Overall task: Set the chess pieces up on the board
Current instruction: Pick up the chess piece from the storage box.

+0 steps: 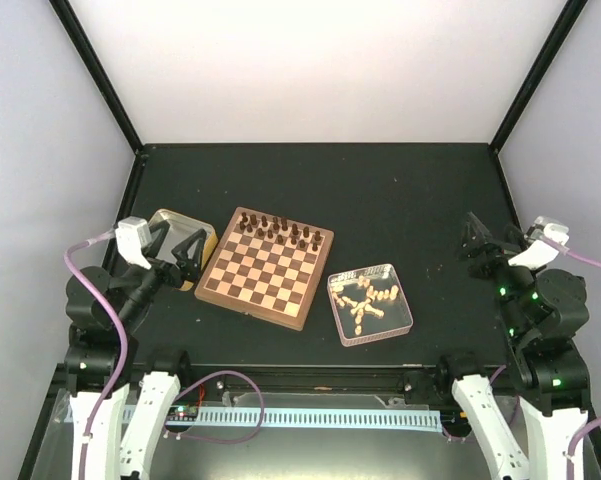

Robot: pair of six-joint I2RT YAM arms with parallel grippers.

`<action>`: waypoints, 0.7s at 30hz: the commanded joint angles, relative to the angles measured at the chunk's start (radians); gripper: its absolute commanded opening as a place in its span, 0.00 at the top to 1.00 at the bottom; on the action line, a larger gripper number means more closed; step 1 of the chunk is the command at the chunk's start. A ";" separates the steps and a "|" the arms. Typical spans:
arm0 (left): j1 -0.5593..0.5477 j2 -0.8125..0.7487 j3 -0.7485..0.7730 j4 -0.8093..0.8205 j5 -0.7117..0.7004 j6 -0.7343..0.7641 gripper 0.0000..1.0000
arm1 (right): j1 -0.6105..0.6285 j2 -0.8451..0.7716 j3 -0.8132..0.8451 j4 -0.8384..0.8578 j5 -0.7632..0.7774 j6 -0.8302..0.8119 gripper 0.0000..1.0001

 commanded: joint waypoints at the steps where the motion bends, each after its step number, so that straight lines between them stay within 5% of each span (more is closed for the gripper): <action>1: 0.024 -0.045 -0.029 0.054 0.089 -0.030 0.02 | -0.044 0.016 -0.033 -0.013 -0.200 0.040 0.06; 6: 0.033 -0.095 -0.091 0.078 0.111 -0.055 0.01 | -0.066 0.081 -0.083 -0.010 -0.361 0.031 0.05; 12: 0.038 -0.095 -0.162 0.084 0.192 -0.071 0.01 | -0.051 0.242 -0.203 0.044 -0.526 0.065 0.18; 18: 0.040 -0.050 -0.211 0.025 0.162 -0.130 0.01 | 0.111 0.490 -0.209 0.035 -0.321 0.080 0.31; 21: 0.040 -0.034 -0.232 0.008 0.131 -0.159 0.02 | 0.206 0.628 -0.193 0.027 -0.211 0.097 0.47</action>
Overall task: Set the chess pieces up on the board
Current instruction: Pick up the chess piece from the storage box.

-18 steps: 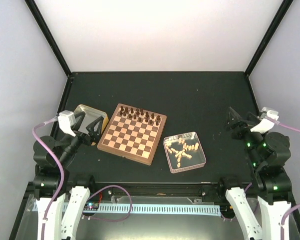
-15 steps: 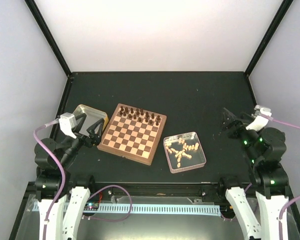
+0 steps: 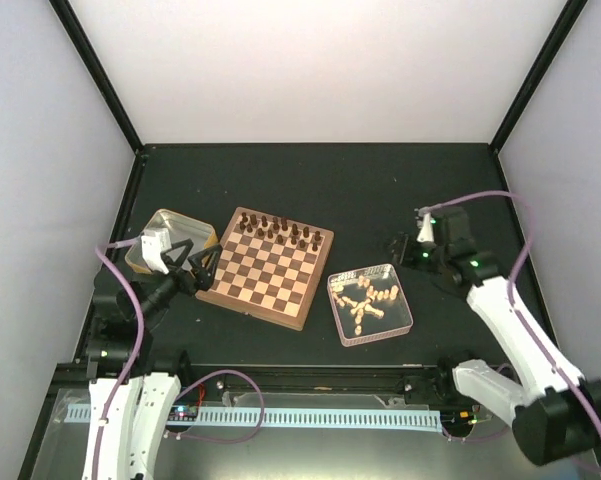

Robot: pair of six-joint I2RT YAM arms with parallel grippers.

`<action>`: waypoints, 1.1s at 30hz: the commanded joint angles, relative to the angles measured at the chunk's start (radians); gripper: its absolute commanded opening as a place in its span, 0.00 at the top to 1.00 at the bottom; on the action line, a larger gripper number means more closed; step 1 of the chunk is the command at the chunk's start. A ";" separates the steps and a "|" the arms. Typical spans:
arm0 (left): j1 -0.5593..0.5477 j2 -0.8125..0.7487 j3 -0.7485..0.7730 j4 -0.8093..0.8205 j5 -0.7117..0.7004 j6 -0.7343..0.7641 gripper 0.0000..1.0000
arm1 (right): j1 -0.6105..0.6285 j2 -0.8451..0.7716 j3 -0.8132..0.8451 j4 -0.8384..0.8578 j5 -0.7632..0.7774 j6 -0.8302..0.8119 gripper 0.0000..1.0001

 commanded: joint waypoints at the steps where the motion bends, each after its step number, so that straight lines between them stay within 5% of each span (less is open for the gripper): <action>1: 0.009 0.026 -0.024 -0.033 -0.030 -0.062 0.02 | 0.126 0.156 0.030 -0.004 0.174 0.032 0.52; 4: 0.009 0.030 -0.046 -0.022 -0.043 -0.082 0.03 | 0.215 0.245 0.027 -0.015 0.244 0.055 0.64; 15: 0.009 0.095 -0.100 0.046 -0.051 -0.110 0.05 | 0.338 0.424 0.005 -0.009 0.275 0.082 0.60; 33: -0.007 0.078 -0.124 0.026 -0.083 -0.099 0.06 | 0.412 0.539 0.022 -0.042 0.404 0.156 0.77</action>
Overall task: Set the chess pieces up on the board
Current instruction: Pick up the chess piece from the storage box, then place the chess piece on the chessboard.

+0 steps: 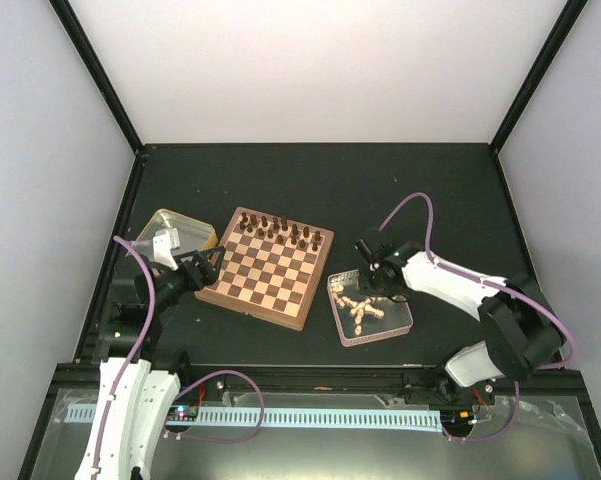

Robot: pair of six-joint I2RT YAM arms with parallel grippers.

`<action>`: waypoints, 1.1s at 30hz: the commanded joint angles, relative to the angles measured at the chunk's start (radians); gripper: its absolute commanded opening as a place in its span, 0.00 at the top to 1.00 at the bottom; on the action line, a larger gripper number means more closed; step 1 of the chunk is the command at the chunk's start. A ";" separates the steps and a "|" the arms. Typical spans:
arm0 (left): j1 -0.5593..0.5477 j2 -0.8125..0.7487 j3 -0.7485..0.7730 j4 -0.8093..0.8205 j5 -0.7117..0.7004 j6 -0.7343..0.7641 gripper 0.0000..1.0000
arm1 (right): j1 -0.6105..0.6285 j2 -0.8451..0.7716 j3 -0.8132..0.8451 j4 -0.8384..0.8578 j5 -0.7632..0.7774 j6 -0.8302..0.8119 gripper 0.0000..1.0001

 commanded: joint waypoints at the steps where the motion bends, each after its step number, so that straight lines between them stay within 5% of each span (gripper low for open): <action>1: -0.008 -0.018 0.008 0.011 -0.021 0.004 0.06 | 0.006 0.033 0.022 0.008 0.058 0.020 0.78; 12: -0.011 -0.022 0.011 0.008 -0.039 0.012 0.06 | 0.026 0.017 0.038 -0.008 0.091 0.035 0.97; 22: -0.016 -0.039 0.003 -0.013 -0.062 0.017 0.06 | 0.111 -0.071 0.134 -0.042 0.078 0.037 0.99; 33: -0.023 -0.050 0.006 -0.027 -0.072 0.021 0.05 | 0.273 0.109 0.305 0.073 -0.112 0.031 0.99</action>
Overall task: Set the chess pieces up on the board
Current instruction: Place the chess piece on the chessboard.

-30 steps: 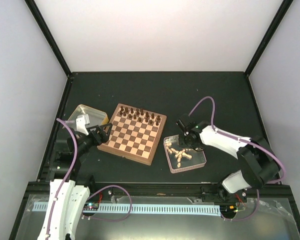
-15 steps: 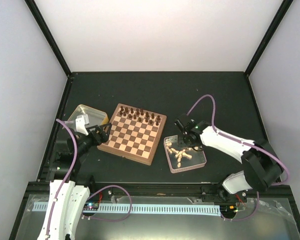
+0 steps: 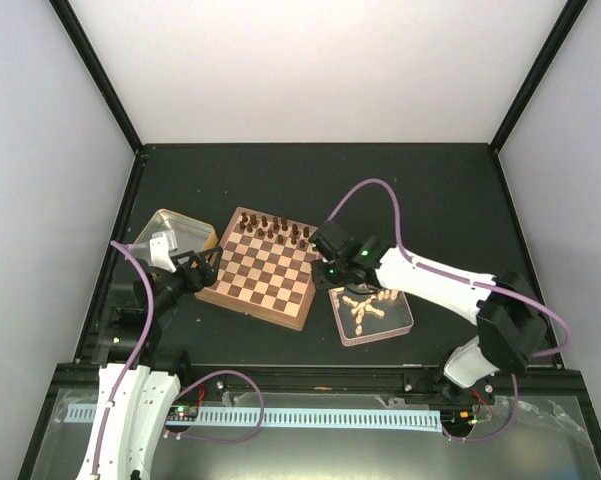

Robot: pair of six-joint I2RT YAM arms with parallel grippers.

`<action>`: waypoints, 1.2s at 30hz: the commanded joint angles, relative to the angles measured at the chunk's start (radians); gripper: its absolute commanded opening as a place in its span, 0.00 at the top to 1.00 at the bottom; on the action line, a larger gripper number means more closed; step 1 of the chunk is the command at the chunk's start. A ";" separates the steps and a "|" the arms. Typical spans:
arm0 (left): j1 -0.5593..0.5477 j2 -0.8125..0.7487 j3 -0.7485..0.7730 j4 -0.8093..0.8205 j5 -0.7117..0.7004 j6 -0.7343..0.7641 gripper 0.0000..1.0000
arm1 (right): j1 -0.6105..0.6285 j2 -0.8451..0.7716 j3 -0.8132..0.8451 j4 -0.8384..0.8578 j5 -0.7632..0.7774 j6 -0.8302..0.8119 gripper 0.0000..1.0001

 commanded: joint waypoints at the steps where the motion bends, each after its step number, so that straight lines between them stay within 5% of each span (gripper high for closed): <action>1: -0.008 -0.013 0.009 -0.017 -0.016 0.015 0.05 | 0.048 0.081 0.070 0.047 -0.077 0.000 0.99; 18: -0.018 -0.020 0.005 -0.026 -0.035 0.023 0.05 | 0.176 0.375 0.328 -0.186 0.069 -0.064 0.98; 36: -0.026 -0.018 0.000 -0.010 -0.033 0.023 0.01 | 0.182 0.362 0.314 -0.126 0.025 -0.049 0.82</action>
